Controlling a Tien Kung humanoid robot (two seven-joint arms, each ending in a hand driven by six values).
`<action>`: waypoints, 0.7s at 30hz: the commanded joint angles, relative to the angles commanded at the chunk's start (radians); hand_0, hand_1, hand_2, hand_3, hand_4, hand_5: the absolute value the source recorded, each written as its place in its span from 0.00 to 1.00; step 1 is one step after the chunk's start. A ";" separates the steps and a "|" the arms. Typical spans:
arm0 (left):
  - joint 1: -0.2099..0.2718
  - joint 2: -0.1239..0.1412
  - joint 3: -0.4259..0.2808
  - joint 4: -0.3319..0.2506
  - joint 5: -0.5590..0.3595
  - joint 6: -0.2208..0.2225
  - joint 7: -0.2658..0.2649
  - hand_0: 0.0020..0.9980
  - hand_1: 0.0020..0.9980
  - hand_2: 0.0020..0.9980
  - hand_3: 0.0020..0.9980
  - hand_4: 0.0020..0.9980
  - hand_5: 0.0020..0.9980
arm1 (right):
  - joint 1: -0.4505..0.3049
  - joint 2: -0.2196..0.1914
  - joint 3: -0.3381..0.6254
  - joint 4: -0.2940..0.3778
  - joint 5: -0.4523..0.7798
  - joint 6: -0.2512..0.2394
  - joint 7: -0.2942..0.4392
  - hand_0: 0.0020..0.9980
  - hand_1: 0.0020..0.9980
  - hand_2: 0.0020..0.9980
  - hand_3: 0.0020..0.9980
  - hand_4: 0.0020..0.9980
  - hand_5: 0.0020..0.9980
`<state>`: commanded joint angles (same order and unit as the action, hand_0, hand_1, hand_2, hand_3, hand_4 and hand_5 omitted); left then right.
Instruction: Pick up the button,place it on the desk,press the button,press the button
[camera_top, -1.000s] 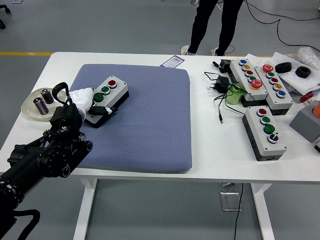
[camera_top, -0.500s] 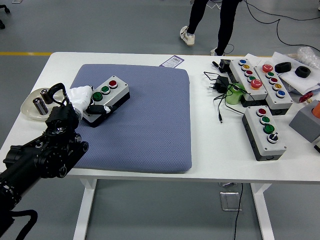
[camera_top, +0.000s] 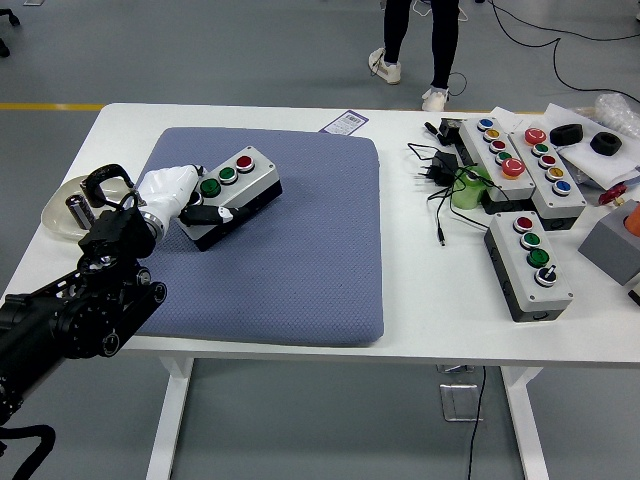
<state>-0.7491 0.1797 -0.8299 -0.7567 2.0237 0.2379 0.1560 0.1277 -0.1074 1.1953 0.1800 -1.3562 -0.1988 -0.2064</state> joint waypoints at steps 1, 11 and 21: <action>-0.001 0.011 0.009 -0.015 -0.007 0.009 -0.019 0.00 0.00 0.00 0.29 0.98 1.00 | 0.000 0.000 0.001 0.000 0.000 0.000 0.000 0.75 0.68 0.70 0.58 0.18 0.11; -0.028 0.125 0.128 -0.149 -0.012 0.058 -0.160 0.00 0.00 0.00 0.29 0.97 1.00 | 0.001 0.000 0.006 0.000 -0.005 0.000 -0.001 0.75 0.68 0.70 0.58 0.18 0.11; 0.007 0.108 0.002 -0.254 -0.015 0.125 -0.070 0.25 0.44 0.44 0.77 1.00 1.00 | 0.001 0.001 0.009 0.000 -0.010 0.000 -0.002 0.75 0.68 0.70 0.58 0.18 0.11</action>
<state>-0.7426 0.2878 -0.8278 -1.0105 2.0083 0.3628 0.0856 0.1286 -0.1068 1.2046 0.1800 -1.3658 -0.1986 -0.2080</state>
